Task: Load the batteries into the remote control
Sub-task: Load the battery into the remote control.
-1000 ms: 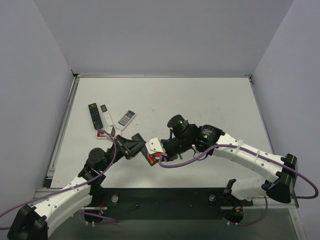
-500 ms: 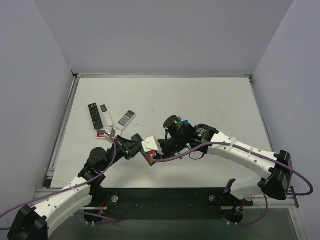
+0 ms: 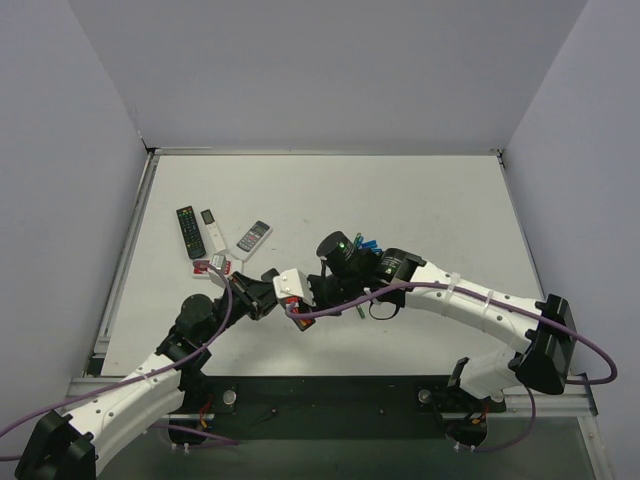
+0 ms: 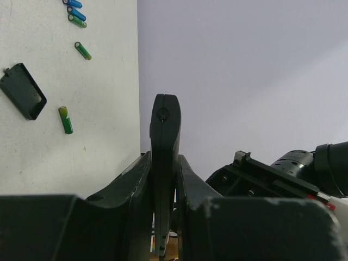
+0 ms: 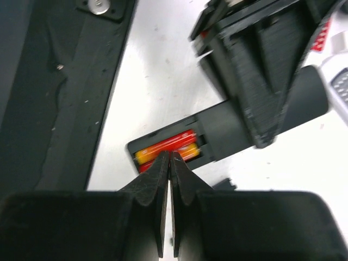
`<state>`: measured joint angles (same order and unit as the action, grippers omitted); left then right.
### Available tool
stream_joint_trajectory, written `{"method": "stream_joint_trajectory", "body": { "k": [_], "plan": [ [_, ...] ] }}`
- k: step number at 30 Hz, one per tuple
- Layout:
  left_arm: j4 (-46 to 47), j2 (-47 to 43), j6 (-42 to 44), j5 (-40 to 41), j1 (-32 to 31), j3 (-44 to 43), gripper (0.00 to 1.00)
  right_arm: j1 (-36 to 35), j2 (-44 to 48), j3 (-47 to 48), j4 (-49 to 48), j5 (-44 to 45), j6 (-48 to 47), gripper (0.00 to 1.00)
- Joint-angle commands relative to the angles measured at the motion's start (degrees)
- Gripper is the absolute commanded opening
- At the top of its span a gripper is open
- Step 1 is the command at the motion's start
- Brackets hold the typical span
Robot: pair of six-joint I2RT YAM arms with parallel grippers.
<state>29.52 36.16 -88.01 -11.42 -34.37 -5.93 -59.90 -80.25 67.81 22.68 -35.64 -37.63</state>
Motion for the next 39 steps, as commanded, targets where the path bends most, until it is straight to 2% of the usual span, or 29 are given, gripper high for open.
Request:
{"method": "stream_joint_trajectory", "body": {
  "k": [1, 7, 13, 15, 18, 19, 22, 25, 29, 30, 34, 36, 39],
  "plan": [
    [13.5, -2.5, -6.8, -3.2, -0.8, -3.1, 0.00, -1.2, -3.2, 0.4, -2.3, 7.1, 1.5, 0.00],
    [13.2, -2.9, -6.0, -2.8, -0.8, -2.9, 0.00, -2.2, -4.0, 1.3, -2.7, 9.7, 5.9, 0.00],
    [8.2, -3.0, 0.9, -0.9, -0.6, -0.8, 0.00, -1.7, 0.5, 2.8, -3.3, 11.7, 13.6, 0.01],
    [8.7, -2.4, 2.6, 0.2, -0.5, 0.4, 0.00, -1.1, 2.9, 3.2, -4.2, 11.9, 17.0, 0.09],
    [9.3, -1.4, 5.5, 1.4, -0.2, 1.7, 0.00, 1.4, 6.5, 2.1, -7.5, 11.2, 26.0, 0.28],
    [10.3, -1.2, 6.3, 1.7, -0.2, 2.1, 0.00, 3.0, 7.6, 0.1, -8.7, 10.7, 30.8, 0.39],
    [11.3, -1.0, 7.8, 3.4, -0.1, 2.9, 0.00, 5.1, 10.6, -3.5, -14.1, 9.4, 36.8, 0.55],
    [12.1, -1.1, 9.0, 5.6, 0.0, 3.6, 0.00, 6.3, 11.3, -6.8, -16.5, 9.0, 41.3, 0.63],
    [7.9, -2.5, 15.9, 9.4, 0.1, 3.2, 0.00, 9.5, 10.2, -10.6, -16.7, 10.1, 46.9, 0.70],
    [2.4, -3.5, 17.7, 10.2, 0.1, 2.3, 0.00, 10.1, 9.5, -11.6, -16.7, 11.1, 46.9, 0.71],
    [-7.3, -7.0, 24.0, 15.4, 0.1, 1.9, 0.00, 13.0, 6.5, -14.5, -16.3, 15.3, 46.6, 0.71],
    [-13.4, -9.0, 24.7, 18.5, 0.1, 1.9, 0.00, 13.8, 3.7, -14.8, -14.9, 18.7, 45.8, 0.71],
    [-17.7, -11.6, 25.0, 20.6, 0.2, 2.7, 0.00, 13.7, -0.8, -14.0, -13.2, 21.2, 43.8, 0.69]
  ]
}}
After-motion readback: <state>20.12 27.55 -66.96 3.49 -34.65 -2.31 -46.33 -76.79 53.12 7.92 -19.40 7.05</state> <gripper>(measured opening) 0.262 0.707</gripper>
